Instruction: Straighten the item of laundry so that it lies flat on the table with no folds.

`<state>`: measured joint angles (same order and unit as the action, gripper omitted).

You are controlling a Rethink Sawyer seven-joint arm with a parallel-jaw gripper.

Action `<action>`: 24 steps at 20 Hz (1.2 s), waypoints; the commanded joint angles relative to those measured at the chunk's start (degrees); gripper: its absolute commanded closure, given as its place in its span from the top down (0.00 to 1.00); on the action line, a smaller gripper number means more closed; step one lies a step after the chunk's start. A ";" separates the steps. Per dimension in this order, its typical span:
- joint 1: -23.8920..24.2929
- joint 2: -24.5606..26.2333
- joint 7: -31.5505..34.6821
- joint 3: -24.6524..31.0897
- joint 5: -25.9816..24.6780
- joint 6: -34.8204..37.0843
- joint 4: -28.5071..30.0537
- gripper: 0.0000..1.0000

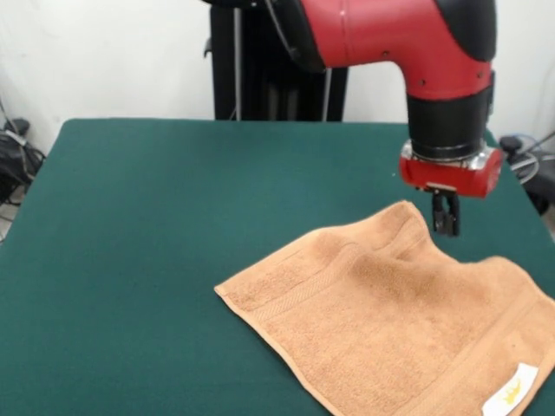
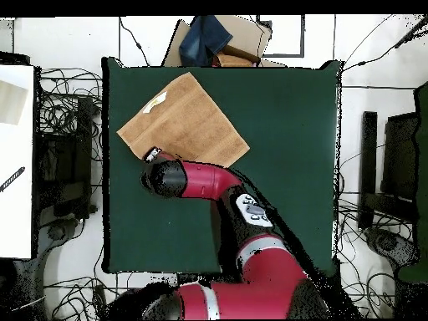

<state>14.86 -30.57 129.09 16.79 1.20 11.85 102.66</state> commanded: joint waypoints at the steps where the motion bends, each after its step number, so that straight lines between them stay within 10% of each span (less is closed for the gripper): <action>1: 4.91 2.64 0.25 10.47 -3.62 -3.79 5.03 0.00; 24: 17.78 4.31 -0.81 20.73 -10.11 -1.83 9.99 0.00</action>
<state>30.71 -28.56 129.09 33.01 -5.67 11.06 107.95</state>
